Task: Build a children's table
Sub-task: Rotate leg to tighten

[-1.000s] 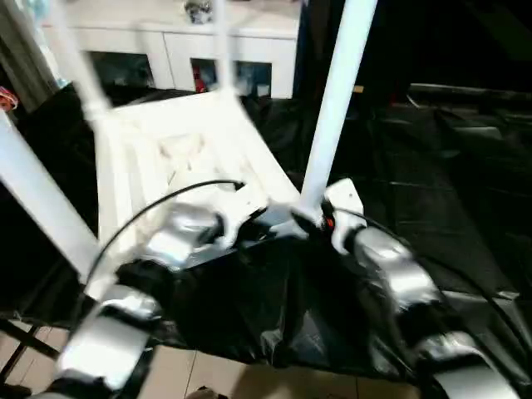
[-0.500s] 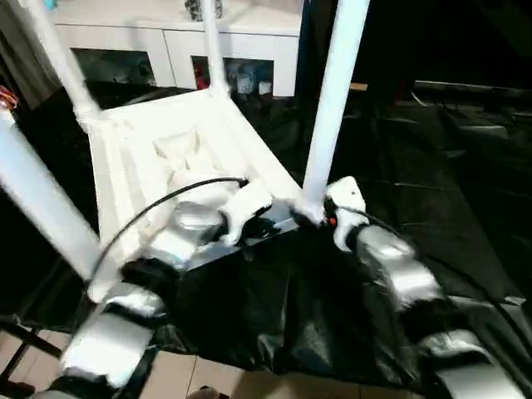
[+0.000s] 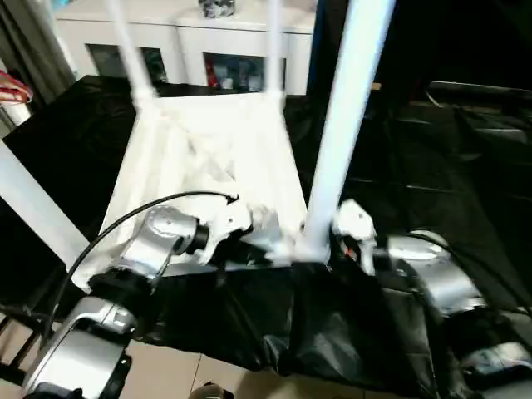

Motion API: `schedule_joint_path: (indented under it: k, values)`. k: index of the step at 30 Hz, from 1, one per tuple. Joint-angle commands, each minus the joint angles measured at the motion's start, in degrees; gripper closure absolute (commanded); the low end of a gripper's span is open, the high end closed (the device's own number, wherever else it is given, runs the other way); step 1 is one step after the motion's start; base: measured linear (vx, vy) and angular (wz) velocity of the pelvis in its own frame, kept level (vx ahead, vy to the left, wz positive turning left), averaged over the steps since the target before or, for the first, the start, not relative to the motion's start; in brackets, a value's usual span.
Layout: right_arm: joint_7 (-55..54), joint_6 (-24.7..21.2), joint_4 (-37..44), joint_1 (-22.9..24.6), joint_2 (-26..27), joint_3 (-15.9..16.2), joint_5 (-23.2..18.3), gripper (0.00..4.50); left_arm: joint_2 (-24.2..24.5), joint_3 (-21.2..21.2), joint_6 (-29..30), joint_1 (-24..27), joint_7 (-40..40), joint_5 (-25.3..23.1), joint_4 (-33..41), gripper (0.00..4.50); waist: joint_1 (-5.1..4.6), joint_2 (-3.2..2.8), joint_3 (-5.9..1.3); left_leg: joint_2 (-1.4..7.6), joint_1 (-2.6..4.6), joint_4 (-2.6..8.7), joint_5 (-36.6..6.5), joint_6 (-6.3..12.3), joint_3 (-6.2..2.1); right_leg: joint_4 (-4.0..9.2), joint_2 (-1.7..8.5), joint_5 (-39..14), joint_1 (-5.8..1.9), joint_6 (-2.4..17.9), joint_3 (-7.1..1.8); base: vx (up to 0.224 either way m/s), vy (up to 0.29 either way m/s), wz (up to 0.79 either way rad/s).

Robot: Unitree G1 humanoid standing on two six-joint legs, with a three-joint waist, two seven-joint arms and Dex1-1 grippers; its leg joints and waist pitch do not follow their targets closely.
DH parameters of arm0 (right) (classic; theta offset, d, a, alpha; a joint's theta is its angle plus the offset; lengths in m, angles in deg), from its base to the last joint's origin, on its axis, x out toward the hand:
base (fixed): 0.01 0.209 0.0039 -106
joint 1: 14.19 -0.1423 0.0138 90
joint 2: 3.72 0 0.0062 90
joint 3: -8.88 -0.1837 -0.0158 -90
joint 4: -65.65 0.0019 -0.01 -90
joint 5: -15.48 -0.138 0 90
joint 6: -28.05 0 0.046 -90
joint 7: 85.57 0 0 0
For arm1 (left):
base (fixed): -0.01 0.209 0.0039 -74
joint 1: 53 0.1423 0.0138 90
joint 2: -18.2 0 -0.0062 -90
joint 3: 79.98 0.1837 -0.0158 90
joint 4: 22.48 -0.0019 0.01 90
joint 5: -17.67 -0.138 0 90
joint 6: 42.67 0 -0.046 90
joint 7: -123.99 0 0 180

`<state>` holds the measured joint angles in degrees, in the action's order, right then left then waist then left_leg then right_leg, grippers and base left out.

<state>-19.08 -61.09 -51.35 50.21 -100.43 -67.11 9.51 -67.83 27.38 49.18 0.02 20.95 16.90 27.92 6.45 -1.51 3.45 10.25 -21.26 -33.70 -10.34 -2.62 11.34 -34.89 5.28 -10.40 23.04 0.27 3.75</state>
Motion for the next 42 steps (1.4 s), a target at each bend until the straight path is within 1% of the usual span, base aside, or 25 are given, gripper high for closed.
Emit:
schedule_joint_path:
  k: [1,4,5,8,11,12,13,16,18,19,20,21,22,23,24,25,26,29,31,32,34,36,38,40,42]
  values:
    - [3.59,0.04,1.96,0.68,-0.27,1.68,-1.03,0.88,-0.10,0.10,-0.36,-0.35,2.44,2.85,2.21,4.50,-0.07,0.44,-3.85,3.35,0.81,4.13,-14.50,2.83,-1.39,4.46,3.82,-14.59,-2.61,14.05,-2.72,0.000,0.000,0.00]
    - [4.97,-0.40,2.59,0.71,-0.43,1.78,-1.64,1.06,0.26,0.09,0.15,-0.17,3.58,2.99,2.73,4.50,0.10,0.39,-3.98,3.37,0.76,4.10,-13.54,3.07,-1.39,4.18,3.76,-12.83,-2.58,14.50,-2.68,0.000,0.000,0.00]
    - [5.13,-0.45,2.69,0.69,-0.41,1.81,-1.72,1.15,0.30,0.03,0.15,-0.15,3.70,2.97,2.74,4.50,0.11,0.23,-3.96,3.37,0.74,4.09,-13.46,3.04,-1.41,4.15,3.74,-12.56,-2.55,14.63,-2.67,0.000,0.000,0.00]
    - [5.54,-0.86,3.03,0.92,-0.03,1.79,-2.34,1.32,0.61,0.11,0.58,0.07,4.48,3.18,3.03,4.50,0.13,0.33,-3.98,3.32,0.69,4.07,-13.42,2.96,-1.39,4.10,3.74,-12.02,-2.65,14.92,-2.63,0.000,0.000,0.00]
    - [4.82,-1.78,3.14,1.49,0.97,1.19,-3.14,1.44,0.11,-0.50,0.30,-0.08,3.10,2.69,2.51,4.50,0.20,0.31,-4.00,3.34,0.72,4.05,-13.53,2.85,-1.41,4.16,3.83,-12.45,-2.64,14.80,-2.64,0.000,0.000,0.00]
    - [3.39,-2.21,3.01,1.88,1.84,0.61,-3.33,1.63,-0.56,-0.94,0.12,-0.47,0.91,2.17,1.66,4.50,0.22,0.29,-4.00,3.36,0.76,4.07,-13.60,2.85,-1.42,4.16,3.76,-12.42,-2.61,14.83,-2.62,0.000,0.000,0.00]
    - [3.39,-2.21,3.01,1.88,1.84,0.61,-3.33,1.68,-0.56,-0.94,0.12,-0.47,0.91,2.17,1.66,4.50,0.21,0.19,-3.98,3.41,0.77,4.12,-13.83,2.81,-1.43,4.15,3.76,-12.50,-2.53,14.85,-2.63,0.000,0.000,0.00]
    - [-1.64,-3.18,1.59,1.95,4.05,-0.76,-2.70,1.76,-2.01,-1.46,0.08,-1.95,-5.31,0.31,-1.03,4.50,0.08,0.38,-3.80,3.27,0.84,4.25,-15.38,1.75,-1.50,4.57,3.89,-15.97,-2.58,13.89,-2.64,0.000,0.000,0.00]
    - [-7.97,-2.71,-1.04,1.20,6.11,-1.70,-0.86,1.79,-3.47,-2.05,0.36,-3.46,-10.26,-0.64,-3.40,4.50,-0.25,0.33,-3.59,2.98,1.02,4.25,-16.33,0.93,-1.47,5.10,3.87,-19.19,-2.18,12.85,-2.69,0.000,0.000,0.00]
    - [-9.89,-2.52,-1.89,0.93,6.71,-1.97,-0.28,1.79,-3.91,-2.25,0.42,-3.87,-11.50,-0.80,-3.99,4.50,-0.33,0.48,-3.59,2.85,0.98,4.30,-16.83,0.34,-1.67,5.32,4.06,-21.98,-2.40,11.79,-2.55,0.000,0.000,0.00]
    - [-15.11,-2.60,-4.50,-0.06,8.23,-2.67,1.20,1.79,-5.03,-2.49,0.99,-4.77,-14.29,-1.28,-5.01,4.50,-0.28,0.42,-3.63,2.91,1.13,4.30,-16.97,0.21,-1.73,5.43,4.15,-22.85,-2.32,11.49,-2.56,0.000,0.000,0.00]
    - [-18.13,-2.60,-6.10,-0.67,9.13,-3.04,2.07,1.80,-5.74,-2.61,1.43,-5.32,-16.06,-1.61,-5.58,4.50,-0.77,0.36,-3.40,2.89,0.91,4.45,-17.42,-0.25,-1.81,5.45,4.03,-23.71,-2.19,11.20,-2.56,0.000,0.000,0.00]
    - [-22.84,-2.50,-8.44,-1.53,10.64,-3.57,3.27,1.80,-6.97,-2.71,2.11,-6.28,-19.49,-2.38,-6.59,4.50,-1.06,0.42,-3.39,2.80,1.11,4.51,-18.67,-0.77,-1.99,5.67,4.05,-25.88,-2.22,10.47,-2.37,0.000,0.000,0.00]
    - [-22.84,-2.50,-8.44,-1.53,10.64,-3.57,3.27,1.80,-6.97,-2.71,2.11,-6.28,-19.49,-2.38,-6.59,4.50,-1.31,0.45,-3.39,2.77,1.17,4.50,-18.94,-0.90,-1.95,5.76,3.99,-26.30,-2.11,10.29,-2.39,0.000,0.000,0.00]
    - [-26.88,-2.87,-10.11,-2.16,12.24,-4.11,3.87,1.81,-8.32,-3.08,2.83,-7.23,-23.28,-2.96,-7.60,4.50,-1.41,0.55,-3.41,2.75,1.13,4.48,-18.86,-0.66,-2.03,5.98,4.11,-26.84,-2.21,9.82,-2.43,0.000,0.000,0.00]
    - [-26.88,-2.87,-10.11,-2.16,12.24,-4.11,3.87,1.81,-8.32,-3.08,2.83,-7.23,-23.28,-2.96,-7.60,4.50,-1.49,0.46,-3.40,2.77,1.15,4.47,-18.64,-0.52,-1.97,5.99,4.07,-26.52,-2.10,9.84,-2.49,0.000,0.000,0.00]
    - [-30.48,-3.46,-11.43,-2.79,13.72,-4.50,4.50,1.81,-9.55,-3.55,3.43,-7.98,-25.92,-3.13,-8.42,4.50,-1.48,0.25,-3.48,2.77,1.23,4.45,-18.69,-0.24,-1.99,5.98,4.01,-25.73,-2.07,10.01,-2.50,0.000,0.000,0.00]
    - [-36.58,-3.26,-14.22,-4.31,17.46,-5.16,5.56,1.81,-12.13,-4.16,3.79,-9.11,-28.79,-2.93,-9.88,4.50,-1.56,0.20,-3.65,2.69,1.06,4.45,-17.65,-0.24,-1.84,5.58,3.81,-21.82,-2.15,11.05,-2.53,0.000,0.000,0.00]
    - [-37.38,-2.48,-15.03,-4.75,18.47,-5.33,5.68,1.81,-12.65,-4.13,3.69,-9.34,-29.32,-2.93,-10.37,4.50,-1.64,0.26,-3.70,2.67,0.85,4.48,-17.03,0.15,-1.87,5.41,3.80,-20.01,-2.39,11.48,-2.52,0.000,0.000,0.00]
    - [-38.07,-1.12,-16.11,-5.31,19.89,-5.76,5.33,1.46,-13.28,-4.09,3.33,-9.48,-29.75,-2.95,-10.89,4.50,-1.59,0.11,-3.77,2.68,0.87,4.40,-16.72,0.50,-1.78,5.35,3.87,-18.87,-2.32,11.81,-2.61,0.000,0.000,0.00]
    - [-38.15,-0.61,-16.31,-5.57,20.49,-6.30,4.40,1.11,-13.50,-4.25,3.34,-9.42,-30.03,-2.91,-11.02,4.50,-1.48,0.08,-3.87,2.72,0.86,4.33,-16.06,1.05,-1.71,5.24,3.88,-17.36,-2.44,12.16,-2.62,0.000,0.000,0.00]
    - [-37.25,-0.95,-16.08,-5.68,20.69,-6.68,3.52,0.93,-13.50,-4.41,3.15,-9.34,-30.01,-2.80,-11.09,4.50,-1.49,0.03,-3.86,2.75,0.74,4.40,-15.83,1.39,-1.73,5.08,3.77,-16.47,-2.55,12.42,-2.57,0.000,0.000,0.00]
    - [-36.83,-0.48,-15.74,-5.67,20.13,-6.37,4.03,0.82,-13.21,-4.40,2.62,-9.06,-29.27,-2.60,-10.90,4.50,-1.49,0.05,-3.85,2.78,0.73,4.41,-15.55,1.62,-1.69,4.99,3.75,-15.79,-2.55,12.64,-2.57,0.000,0.000,0.00]
    - [-36.95,0.36,-15.44,-5.63,19.27,-6.19,4.85,0.60,-12.83,-4.27,2.21,-8.64,-27.74,-2.47,-10.40,4.50,-1.49,0.17,-3.82,2.79,0.77,4.39,-15.79,1.67,-1.65,5.07,3.83,-16.51,-2.52,12.59,-2.59,0.000,0.000,0.00]
    - [-36.63,0.74,-15.10,-5.49,18.53,-6.56,4.98,0.60,-12.44,-4.34,2.38,-8.23,-27.09,-2.49,-10.00,4.50,-1.53,0.10,-3.71,2.76,0.79,4.44,-16.45,1.57,-1.66,5.25,3.85,-18.13,-2.48,12.23,-2.59,0.000,0.000,0.00]
